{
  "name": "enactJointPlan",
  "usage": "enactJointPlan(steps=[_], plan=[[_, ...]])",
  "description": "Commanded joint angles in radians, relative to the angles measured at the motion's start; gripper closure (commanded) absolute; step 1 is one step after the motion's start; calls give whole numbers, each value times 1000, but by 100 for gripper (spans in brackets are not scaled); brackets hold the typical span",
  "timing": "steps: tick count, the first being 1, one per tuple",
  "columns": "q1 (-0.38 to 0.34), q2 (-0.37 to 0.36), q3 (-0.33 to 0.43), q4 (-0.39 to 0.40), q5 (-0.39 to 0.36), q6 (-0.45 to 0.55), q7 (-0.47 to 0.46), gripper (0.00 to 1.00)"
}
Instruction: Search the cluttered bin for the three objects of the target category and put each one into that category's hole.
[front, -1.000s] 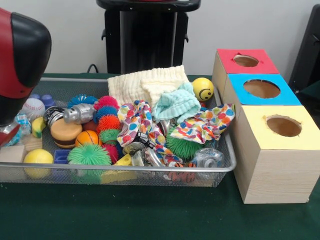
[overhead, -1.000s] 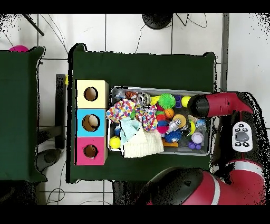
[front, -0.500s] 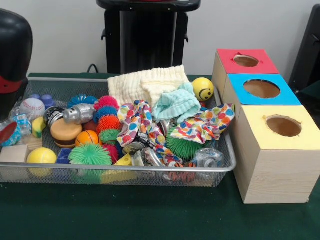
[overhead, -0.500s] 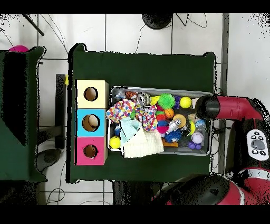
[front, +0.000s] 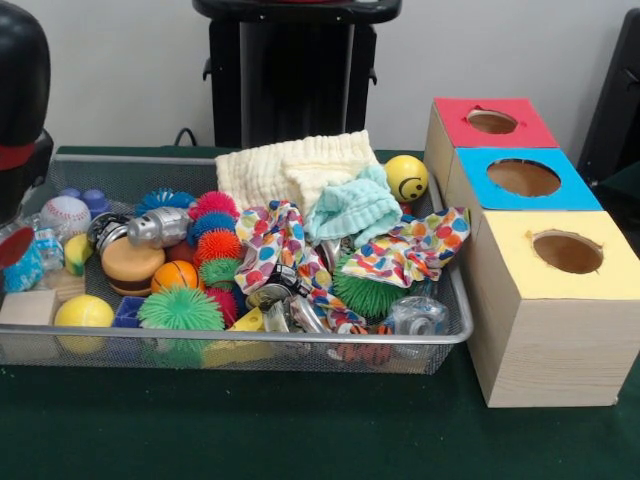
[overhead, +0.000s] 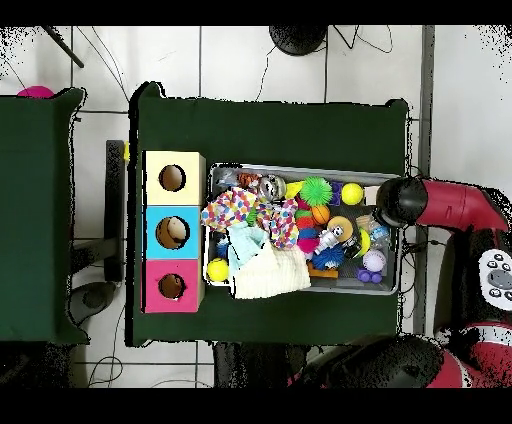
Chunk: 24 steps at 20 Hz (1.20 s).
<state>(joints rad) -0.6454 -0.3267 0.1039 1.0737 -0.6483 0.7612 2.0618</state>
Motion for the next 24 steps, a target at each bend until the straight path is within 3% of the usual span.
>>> enactJointPlan(steps=[1, 4, 7, 13, 18, 22, 24], plan=[[104, -15, 41, 132, 33, 179, -129, 0], [156, -39, -4, 118, -35, 116, -135, 0], [212, -70, -64, 122, -60, 122, -87, 0], [266, -149, -121, 169, -6, 227, -83, 0], [310, -209, -162, 167, -20, 288, -125, 0], [326, -217, -169, 148, -27, 316, -121, 0], [292, -186, -135, 155, -1, 266, -98, 0]])
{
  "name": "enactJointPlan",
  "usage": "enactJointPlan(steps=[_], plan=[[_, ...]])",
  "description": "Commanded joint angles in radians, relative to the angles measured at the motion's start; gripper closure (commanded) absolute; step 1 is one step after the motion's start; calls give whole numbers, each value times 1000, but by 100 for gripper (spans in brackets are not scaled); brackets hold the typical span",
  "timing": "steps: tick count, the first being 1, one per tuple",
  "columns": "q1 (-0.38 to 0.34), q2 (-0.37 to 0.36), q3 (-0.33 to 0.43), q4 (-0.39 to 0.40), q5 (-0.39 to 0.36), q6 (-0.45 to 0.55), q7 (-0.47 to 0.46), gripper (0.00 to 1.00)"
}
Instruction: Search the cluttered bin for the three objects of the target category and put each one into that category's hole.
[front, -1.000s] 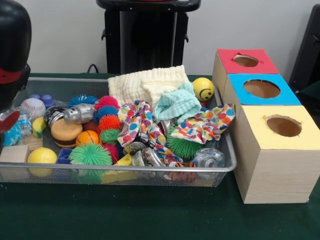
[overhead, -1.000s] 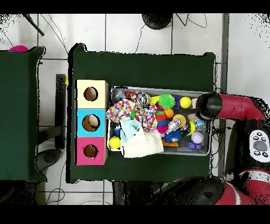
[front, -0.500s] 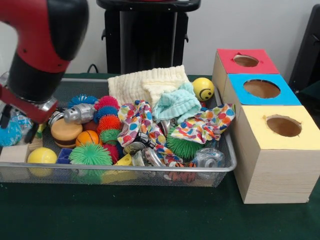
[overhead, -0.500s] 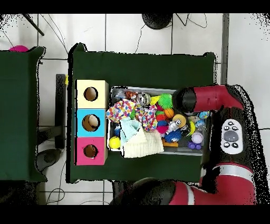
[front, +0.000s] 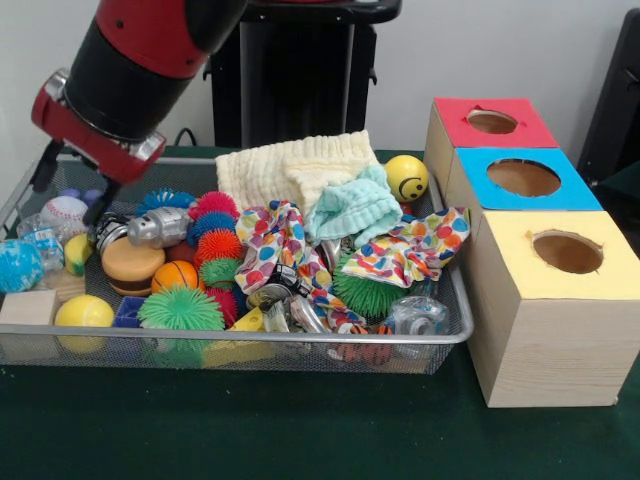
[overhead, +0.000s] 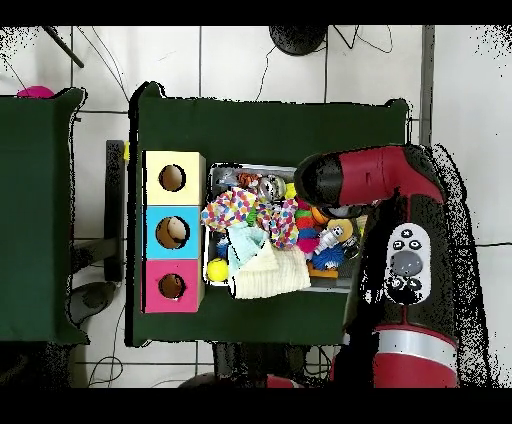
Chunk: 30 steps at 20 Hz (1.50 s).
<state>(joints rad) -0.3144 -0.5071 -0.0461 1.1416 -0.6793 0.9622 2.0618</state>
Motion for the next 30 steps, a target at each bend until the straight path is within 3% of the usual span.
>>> enactJointPlan(steps=[1, 5, 10, 16, 20, 30], plan=[[-66, 18, 43, 84, 46, 29, -98, 0], [-137, 98, 108, 63, 64, -116, -91, 0], [-117, 155, 81, 27, 6, -277, 31, 0], [-169, 112, 100, 165, 97, -377, 54, 0], [-229, 116, 147, 239, 166, -390, 15, 0], [-183, 58, 122, 351, 264, -418, 117, 0]])
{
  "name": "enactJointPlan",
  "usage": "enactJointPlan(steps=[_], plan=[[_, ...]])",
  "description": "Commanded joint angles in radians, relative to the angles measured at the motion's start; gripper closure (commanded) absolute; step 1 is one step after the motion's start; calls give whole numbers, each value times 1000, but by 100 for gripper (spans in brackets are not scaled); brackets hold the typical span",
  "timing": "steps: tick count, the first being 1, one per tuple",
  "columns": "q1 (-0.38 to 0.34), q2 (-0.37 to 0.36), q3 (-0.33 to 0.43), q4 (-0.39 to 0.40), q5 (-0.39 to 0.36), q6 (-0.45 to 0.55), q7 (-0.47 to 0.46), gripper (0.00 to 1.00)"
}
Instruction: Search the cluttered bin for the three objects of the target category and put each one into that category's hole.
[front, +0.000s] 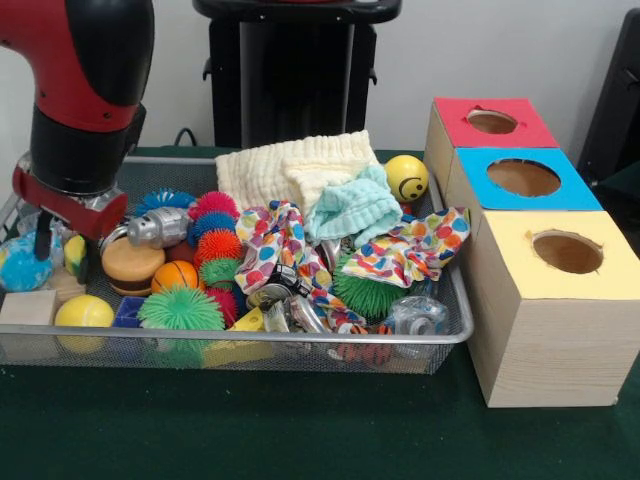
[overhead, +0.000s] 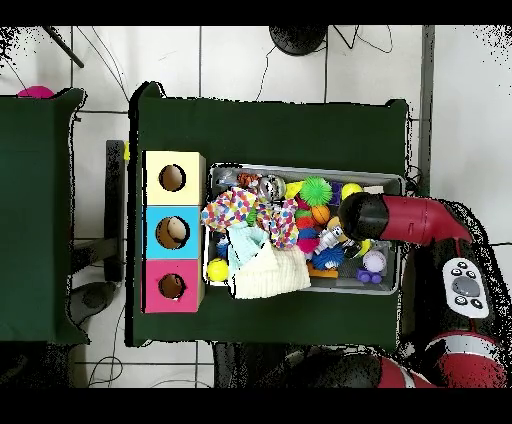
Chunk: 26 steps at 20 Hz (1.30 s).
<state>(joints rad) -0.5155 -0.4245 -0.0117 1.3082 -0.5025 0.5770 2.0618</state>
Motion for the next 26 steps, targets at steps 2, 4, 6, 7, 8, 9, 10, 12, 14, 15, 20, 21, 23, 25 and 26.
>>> enactJointPlan(steps=[2, 4, 6, 7, 8, 9, 10, 12, 14, 15, 20, 21, 23, 25, 26], plan=[[8, -25, 104, 209, 130, -23, 125, 0], [-25, -17, 147, 236, 173, -38, 103, 0], [-47, -10, 177, 253, 199, -56, 81, 0], [-54, -8, 187, 260, 210, -61, 73, 0], [-61, -6, 196, 266, 221, -66, 66, 0], [-62, -5, 198, 267, 223, -70, 63, 0], [-67, -5, 202, 273, 230, -70, 51, 0], [-63, 0, 199, 259, 243, -14, 33, 0], [-60, 2, 191, 249, 256, 25, 30, 0], [-56, 3, 185, 244, 265, 61, 31, 0], [-13, 2, 123, 220, 319, 299, 54, 0], [-4, 1, 108, 222, 323, 323, 66, 0], [-1, -1, 98, 236, 339, 360, 82, 0], [10, -4, 84, 250, 346, 378, 99, 0], [14, -7, 80, 253, 348, 387, 103, 0]])
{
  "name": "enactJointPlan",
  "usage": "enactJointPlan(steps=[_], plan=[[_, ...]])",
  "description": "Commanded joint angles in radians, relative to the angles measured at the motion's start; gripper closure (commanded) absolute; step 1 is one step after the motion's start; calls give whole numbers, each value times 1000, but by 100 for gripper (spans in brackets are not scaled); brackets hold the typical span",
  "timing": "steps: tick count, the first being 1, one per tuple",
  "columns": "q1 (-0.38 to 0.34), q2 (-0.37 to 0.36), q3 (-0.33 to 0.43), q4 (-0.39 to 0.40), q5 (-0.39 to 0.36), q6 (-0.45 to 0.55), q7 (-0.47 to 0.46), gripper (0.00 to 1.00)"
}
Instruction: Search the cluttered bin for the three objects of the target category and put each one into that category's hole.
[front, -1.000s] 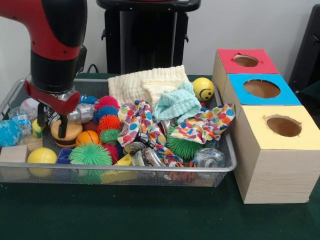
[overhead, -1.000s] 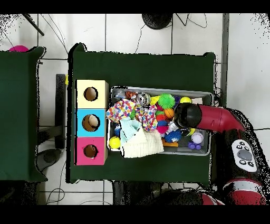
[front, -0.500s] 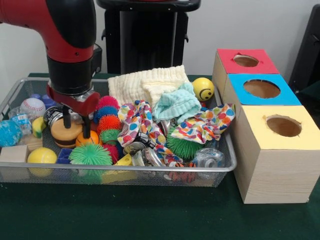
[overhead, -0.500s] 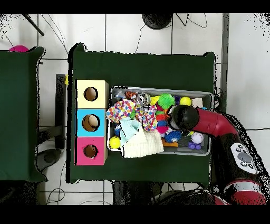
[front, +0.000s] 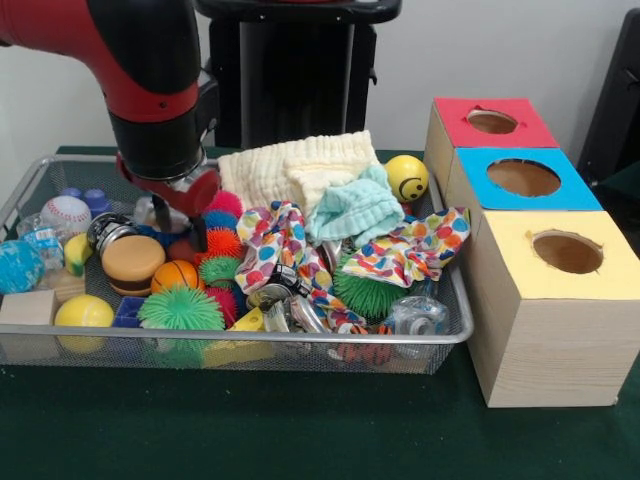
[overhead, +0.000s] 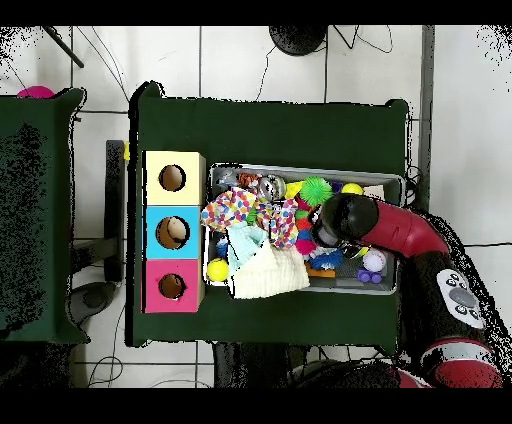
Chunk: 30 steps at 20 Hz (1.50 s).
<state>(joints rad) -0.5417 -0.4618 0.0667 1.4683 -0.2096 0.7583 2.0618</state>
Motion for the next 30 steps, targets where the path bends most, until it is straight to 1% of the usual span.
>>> enactJointPlan(steps=[1, 2, 4, 6, 8, 12, 15, 17, 20, 22, 23, 24, 27, 28, 30], plan=[[45, 26, -4, 97, 55, 204, 108, 0], [51, 23, -12, 95, 49, 194, 109, 0], [69, 15, -29, 95, 35, 137, 121, 0], [90, -2, -49, 116, 32, 90, 148, 0], [117, -21, -80, 156, 42, 22, 209, 0], [139, -21, -100, 181, 68, -24, 240, 0], [142, -14, -110, 182, 83, -33, 225, 0], [134, 4, -109, 162, 91, -23, 205, 0], [137, 9, -121, 161, 99, -33, 200, 0], [142, 13, -135, 138, 60, -96, 171, 0], [142, 15, -138, 136, 58, -115, 171, 0], [134, 16, -134, 160, 84, -119, 188, 0], [131, 15, -133, 202, 105, -186, 216, 0], [129, 16, -132, 202, 108, -185, 208, 0], [122, 20, -120, 176, 100, -152, 156, 0]])
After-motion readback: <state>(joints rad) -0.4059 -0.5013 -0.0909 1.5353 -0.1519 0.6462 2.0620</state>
